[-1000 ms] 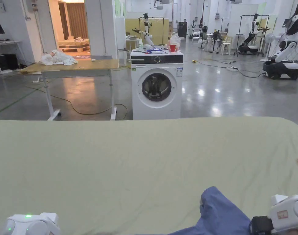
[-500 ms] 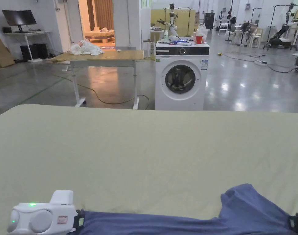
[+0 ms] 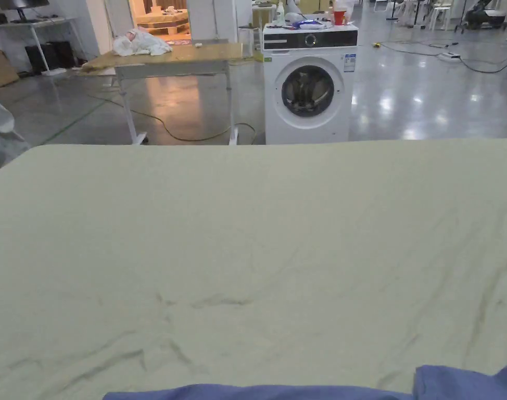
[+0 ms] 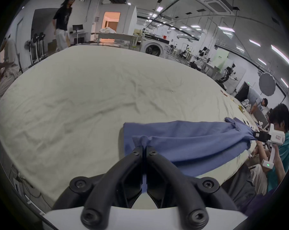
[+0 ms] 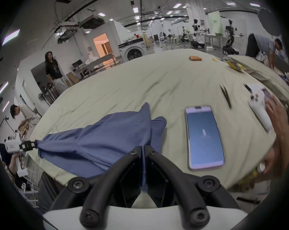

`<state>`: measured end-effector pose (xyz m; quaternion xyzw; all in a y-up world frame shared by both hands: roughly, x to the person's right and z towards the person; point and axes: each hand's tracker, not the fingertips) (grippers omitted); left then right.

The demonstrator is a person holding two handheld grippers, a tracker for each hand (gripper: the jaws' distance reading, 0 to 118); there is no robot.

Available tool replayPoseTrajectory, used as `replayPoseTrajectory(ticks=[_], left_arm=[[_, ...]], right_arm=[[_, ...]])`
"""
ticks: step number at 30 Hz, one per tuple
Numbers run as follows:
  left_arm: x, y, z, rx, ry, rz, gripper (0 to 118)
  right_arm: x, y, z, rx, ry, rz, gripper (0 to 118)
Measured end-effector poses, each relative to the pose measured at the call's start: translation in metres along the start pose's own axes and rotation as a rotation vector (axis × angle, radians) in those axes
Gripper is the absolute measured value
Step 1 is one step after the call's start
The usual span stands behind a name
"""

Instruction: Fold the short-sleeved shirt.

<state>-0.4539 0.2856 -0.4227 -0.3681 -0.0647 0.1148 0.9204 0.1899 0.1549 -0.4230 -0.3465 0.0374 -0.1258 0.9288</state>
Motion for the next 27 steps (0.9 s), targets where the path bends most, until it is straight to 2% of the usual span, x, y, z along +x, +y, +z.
replayPoseTrajectory(ticks=[6,9,10,11,13,14,16,17,20,23,27], left_arm=[[-0.009,-0.011,0.006,-0.009,0.0,0.054,0],[-0.003,-0.014,0.006,-0.002,0.004,0.036,2],[-0.003,-0.015,0.003,-0.005,0.008,0.026,12],[0.0,-0.019,0.003,0.008,0.015,0.006,32],[0.019,-0.031,0.002,0.035,0.064,-0.084,73],[0.016,-0.039,0.0,0.063,0.095,-0.113,73],[0.024,-0.044,0.017,0.125,0.097,-0.13,82],[0.035,-0.042,0.025,0.145,0.111,-0.138,83],[0.086,-0.065,0.057,0.326,0.196,-0.269,83],[0.12,-0.08,0.091,0.526,0.206,-0.29,83],[0.166,-0.087,0.107,0.71,0.338,-0.284,83]], right_arm=[[-0.003,-0.017,0.015,0.002,-0.018,-0.031,1],[-0.006,-0.018,0.011,-0.004,-0.033,-0.027,1],[-0.009,-0.019,0.01,-0.008,-0.038,-0.02,2],[-0.012,-0.02,0.008,-0.011,-0.041,-0.007,13],[-0.015,-0.02,0.006,-0.02,-0.065,0.036,56],[-0.018,-0.02,0.008,-0.012,-0.088,0.06,56],[-0.018,-0.019,0.011,0.018,-0.095,0.091,73],[-0.02,-0.017,0.015,0.06,-0.087,0.106,77],[-0.037,-0.003,0.029,0.185,-0.061,0.083,77],[-0.067,0.014,0.047,0.346,0.015,0.1,77],[-0.113,0.032,0.069,0.488,0.07,0.198,78]])
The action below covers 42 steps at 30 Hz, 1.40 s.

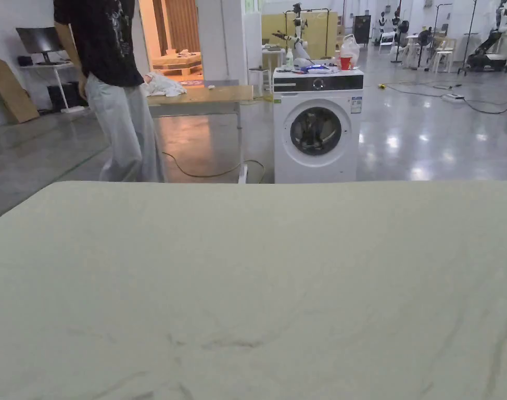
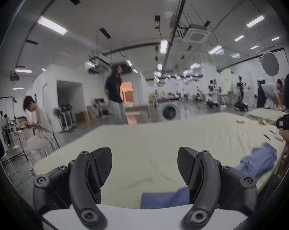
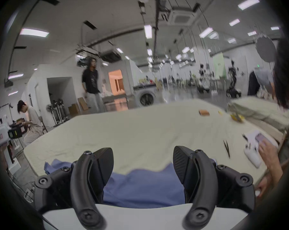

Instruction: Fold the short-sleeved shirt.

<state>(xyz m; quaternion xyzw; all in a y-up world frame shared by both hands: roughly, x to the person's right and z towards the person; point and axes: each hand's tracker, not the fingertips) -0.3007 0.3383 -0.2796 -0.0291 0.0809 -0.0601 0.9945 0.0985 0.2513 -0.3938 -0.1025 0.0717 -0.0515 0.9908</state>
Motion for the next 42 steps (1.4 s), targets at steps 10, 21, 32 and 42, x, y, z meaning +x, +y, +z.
replayPoseTrajectory(ticks=[10,21,32,42], left_arm=[[-0.013,0.021,0.034,0.097,-0.092,0.068,68],[-0.017,0.024,0.044,0.111,-0.199,0.069,0],[-0.069,0.033,0.011,-0.043,-0.298,0.207,2],[-0.219,-0.064,-0.17,-0.637,-0.388,0.719,96]], right_arm=[[-0.048,0.015,-0.004,0.062,0.082,0.156,70],[-0.048,0.009,-0.001,0.079,0.115,0.12,0],[-0.036,0.001,-0.003,0.075,0.124,0.057,0],[-0.036,-0.018,-0.007,-0.016,0.143,-0.03,0]])
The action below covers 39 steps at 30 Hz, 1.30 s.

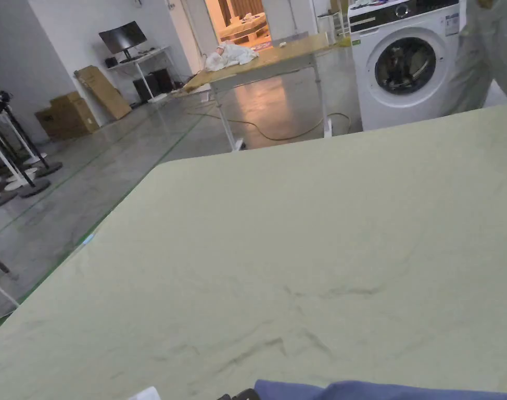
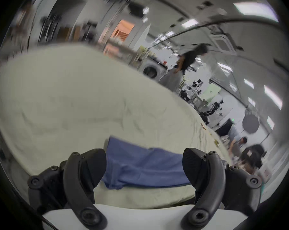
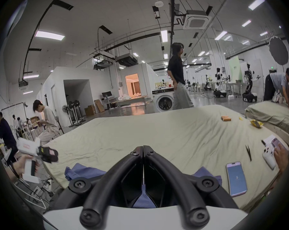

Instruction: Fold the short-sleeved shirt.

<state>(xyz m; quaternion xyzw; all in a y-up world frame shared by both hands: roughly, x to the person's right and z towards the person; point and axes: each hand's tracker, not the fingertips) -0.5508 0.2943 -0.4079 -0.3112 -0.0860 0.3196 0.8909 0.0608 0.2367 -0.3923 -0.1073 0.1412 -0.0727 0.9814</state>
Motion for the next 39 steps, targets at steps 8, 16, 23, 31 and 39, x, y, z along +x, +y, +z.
replayPoseTrajectory(ticks=[8,16,23,31,39], left_arm=[[-0.089,0.023,-0.09,-0.152,-0.048,0.236,90],[-0.105,0.011,-0.103,-0.125,-0.084,0.397,6],[-0.103,0.024,-0.047,-0.014,-0.108,0.373,1],[-0.022,0.058,0.043,0.148,0.053,0.125,1],[0.072,0.01,-0.042,-0.037,-0.171,-0.027,1]], right_arm=[[-0.002,0.003,0.005,-0.023,-0.022,-0.023,0],[0.001,0.0,0.006,-0.05,-0.058,-0.061,0],[-0.002,0.0,0.007,-0.061,-0.061,-0.056,0],[-0.002,-0.007,-0.002,-0.074,-0.037,-0.107,0],[-0.012,0.008,0.004,-0.057,0.002,-0.097,0]])
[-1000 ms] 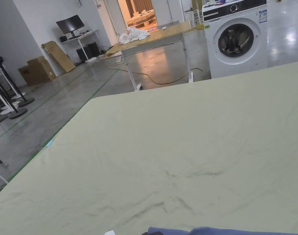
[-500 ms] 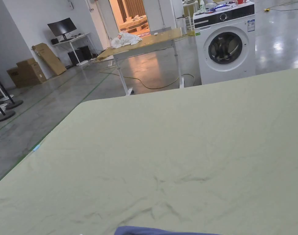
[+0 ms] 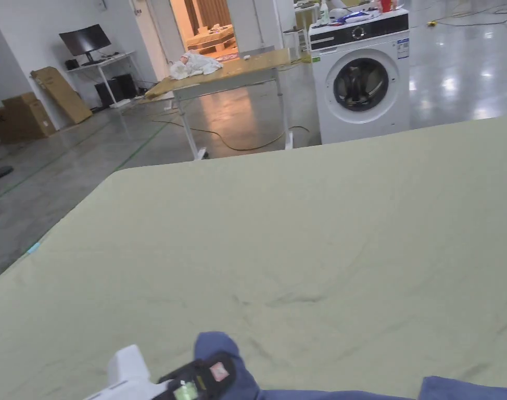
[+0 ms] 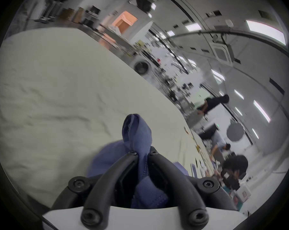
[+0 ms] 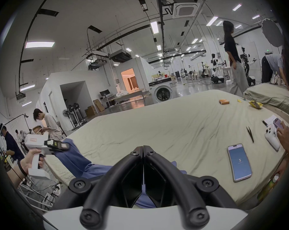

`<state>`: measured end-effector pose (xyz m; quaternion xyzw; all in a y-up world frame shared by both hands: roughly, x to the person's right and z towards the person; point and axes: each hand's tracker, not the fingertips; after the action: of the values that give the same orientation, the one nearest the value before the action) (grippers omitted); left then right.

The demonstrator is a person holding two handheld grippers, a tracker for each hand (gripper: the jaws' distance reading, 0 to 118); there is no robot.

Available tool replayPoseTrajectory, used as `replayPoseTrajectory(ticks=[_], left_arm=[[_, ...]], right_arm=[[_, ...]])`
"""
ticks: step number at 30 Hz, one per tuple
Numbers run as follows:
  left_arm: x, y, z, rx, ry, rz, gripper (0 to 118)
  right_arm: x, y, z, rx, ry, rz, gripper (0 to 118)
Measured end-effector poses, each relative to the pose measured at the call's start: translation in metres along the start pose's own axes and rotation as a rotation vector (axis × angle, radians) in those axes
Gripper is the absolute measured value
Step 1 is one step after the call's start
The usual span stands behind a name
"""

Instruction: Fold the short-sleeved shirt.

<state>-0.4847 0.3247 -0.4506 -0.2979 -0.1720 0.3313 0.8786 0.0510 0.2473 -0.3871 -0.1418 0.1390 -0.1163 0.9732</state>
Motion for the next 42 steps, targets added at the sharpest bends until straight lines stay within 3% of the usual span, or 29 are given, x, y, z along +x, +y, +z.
replayPoseTrajectory(ticks=[2,7,9,11,12,13,16,19,20,27,32,34,36,38,42], left_arm=[[0.017,-0.014,-0.045,-0.067,-0.013,-0.022,1],[0.058,-0.043,-0.144,-0.256,0.02,-0.117,4],[0.065,-0.049,-0.16,-0.257,0.042,-0.122,23],[0.064,-0.044,-0.163,-0.263,0.034,-0.118,64],[0.062,-0.04,-0.159,-0.263,0.014,-0.106,74],[0.059,-0.036,-0.154,-0.252,-0.005,-0.085,77],[0.049,-0.027,-0.127,-0.191,-0.043,-0.074,70],[0.036,-0.029,-0.124,-0.186,-0.025,-0.05,17],[0.036,-0.031,-0.135,-0.224,0.005,-0.048,9],[0.037,-0.081,-0.209,-0.406,-0.004,-0.084,7],[0.028,-0.056,-0.18,-0.356,-0.03,-0.039,7],[0.021,-0.045,-0.143,-0.272,-0.042,-0.063,23],[0.014,-0.033,-0.107,-0.201,0.002,-0.088,64],[-0.005,-0.021,-0.076,-0.157,0.032,-0.059,90],[-0.066,-0.007,-0.039,-0.101,0.106,0.115,92]], right_arm=[[-0.002,0.003,0.009,0.012,-0.011,0.016,0],[0.001,-0.002,0.027,0.062,-0.01,-0.036,0],[0.001,-0.004,0.029,0.063,-0.041,-0.032,0],[0.004,-0.006,0.028,0.046,-0.057,-0.037,0],[0.006,-0.008,0.028,0.039,-0.064,-0.049,0],[0.008,-0.009,0.027,0.04,-0.063,-0.057,0],[0.011,-0.012,0.024,0.044,-0.055,-0.09,0],[0.012,-0.014,0.018,0.038,-0.044,-0.112,0],[0.011,-0.014,0.015,0.036,-0.042,-0.112,0],[0.004,-0.012,0.014,0.019,-0.028,-0.072,0],[0.013,-0.006,0.001,0.012,-0.045,-0.05,0],[0.016,-0.007,0.0,0.013,-0.045,-0.056,0],[0.019,-0.008,-0.003,0.014,-0.04,-0.075,0],[0.021,-0.011,-0.008,0.008,-0.027,-0.097,0],[0.015,-0.014,-0.016,-0.016,-0.013,-0.109,0]])
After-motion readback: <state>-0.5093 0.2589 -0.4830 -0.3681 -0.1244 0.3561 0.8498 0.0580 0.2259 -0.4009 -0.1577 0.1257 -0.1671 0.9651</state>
